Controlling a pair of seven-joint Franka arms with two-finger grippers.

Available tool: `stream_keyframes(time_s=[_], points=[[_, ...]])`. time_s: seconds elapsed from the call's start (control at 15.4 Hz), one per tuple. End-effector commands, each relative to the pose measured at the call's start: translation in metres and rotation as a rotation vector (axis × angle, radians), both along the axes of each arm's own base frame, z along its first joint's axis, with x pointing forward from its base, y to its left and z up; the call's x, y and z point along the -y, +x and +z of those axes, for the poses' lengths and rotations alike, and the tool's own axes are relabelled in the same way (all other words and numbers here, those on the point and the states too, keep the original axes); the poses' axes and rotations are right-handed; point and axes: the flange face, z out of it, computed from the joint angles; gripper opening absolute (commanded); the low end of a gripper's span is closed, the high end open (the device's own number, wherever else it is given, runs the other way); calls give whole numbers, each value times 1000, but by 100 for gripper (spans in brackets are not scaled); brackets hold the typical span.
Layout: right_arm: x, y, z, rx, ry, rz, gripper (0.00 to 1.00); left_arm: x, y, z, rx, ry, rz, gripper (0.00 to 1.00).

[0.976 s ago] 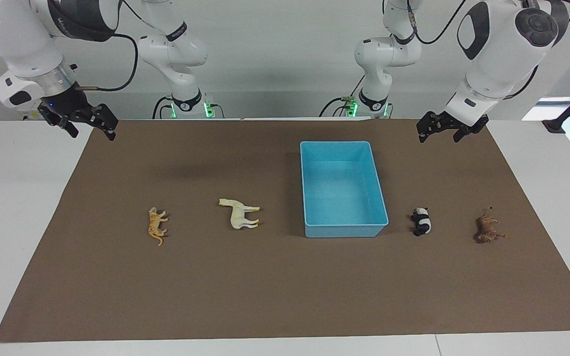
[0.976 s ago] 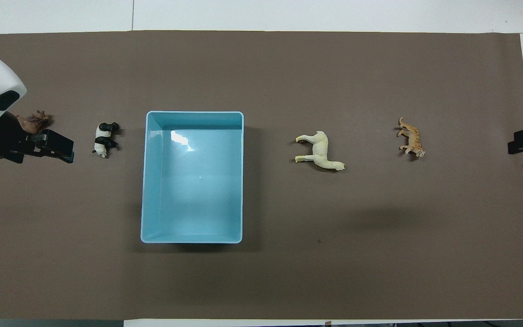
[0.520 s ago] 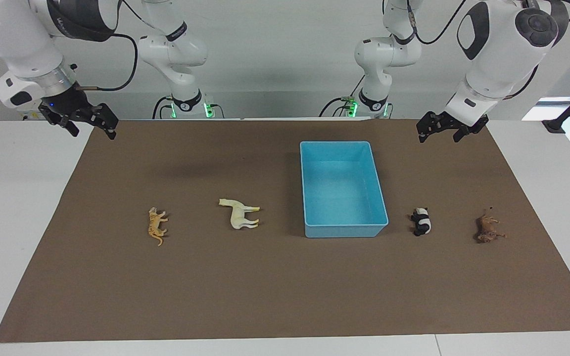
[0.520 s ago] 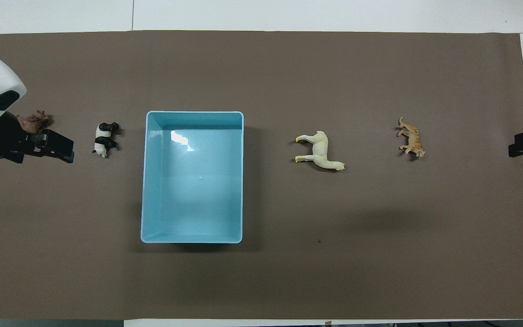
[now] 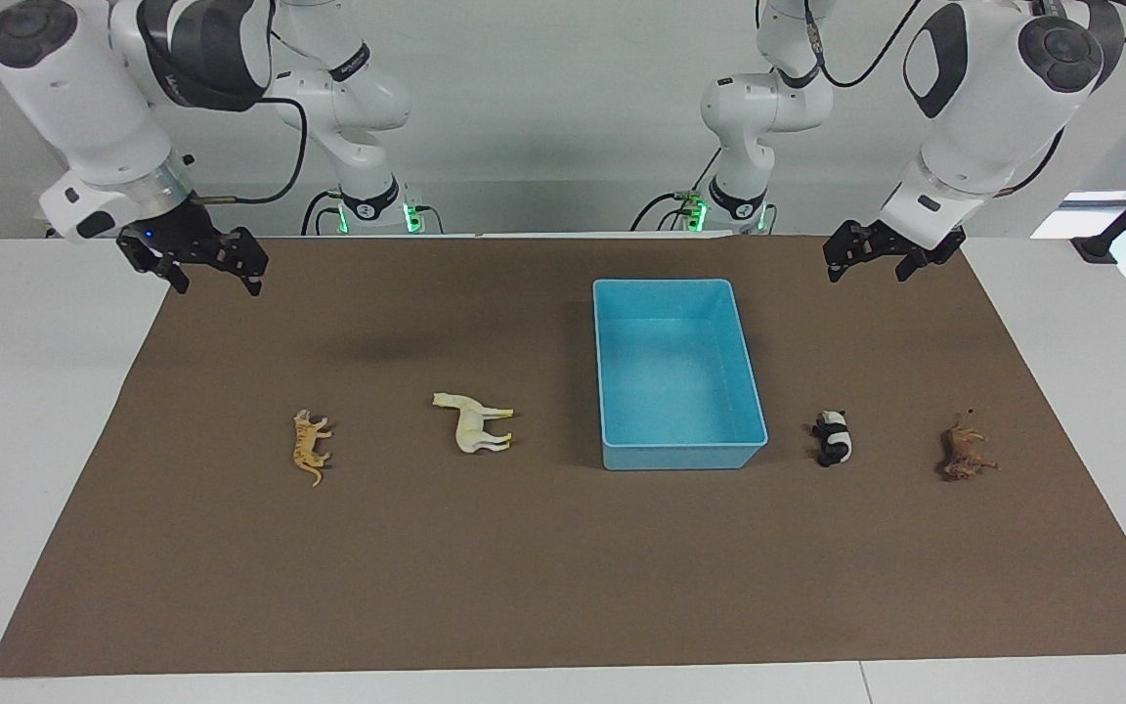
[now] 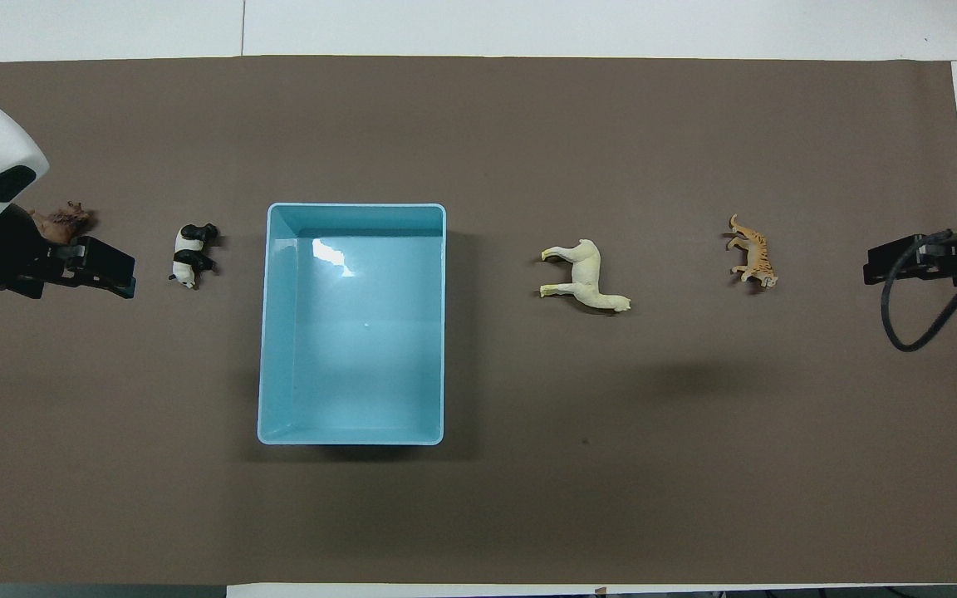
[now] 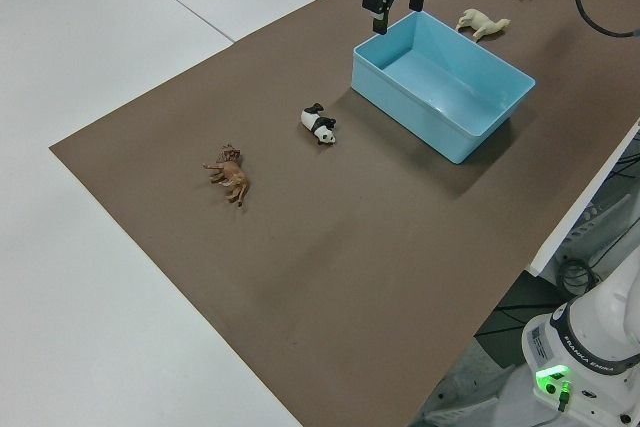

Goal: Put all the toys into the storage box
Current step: 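Reach the right gripper to the tan dog toy and grasp it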

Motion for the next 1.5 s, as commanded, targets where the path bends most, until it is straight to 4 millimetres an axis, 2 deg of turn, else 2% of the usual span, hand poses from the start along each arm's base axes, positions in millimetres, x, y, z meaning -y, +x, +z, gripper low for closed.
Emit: stream_keyframes(time_s=[0.0,0.13,0.39,0.59,0.78,1.11,1.24,1.43], points=[[4,9,-48,-13,-4,12,100,-2,-9,3,-5,-4,3,100],[8,17,-81,-19,-4,17,100,-2,-9,3,-5,-4,3,100],[-11,30,-121,48,-8,49,100,-2,-9,3,-5,-4,3,100],[-14,43,-151,85,-12,64,100,-2,-9,3,-5,-4,3,100],[-19,52,-169,110,-13,120,100,-2,-9,3,-5,-4,3,100],[-24,64,-211,114,-15,140,100,-2,-9,3,-5,-4,3,100],[-32,65,-223,103,-14,156,100,-2,-9,3,-5,-4,3,100],[-33,64,-231,97,-12,175,100,-2,-9,3,-5,-4,3,100]])
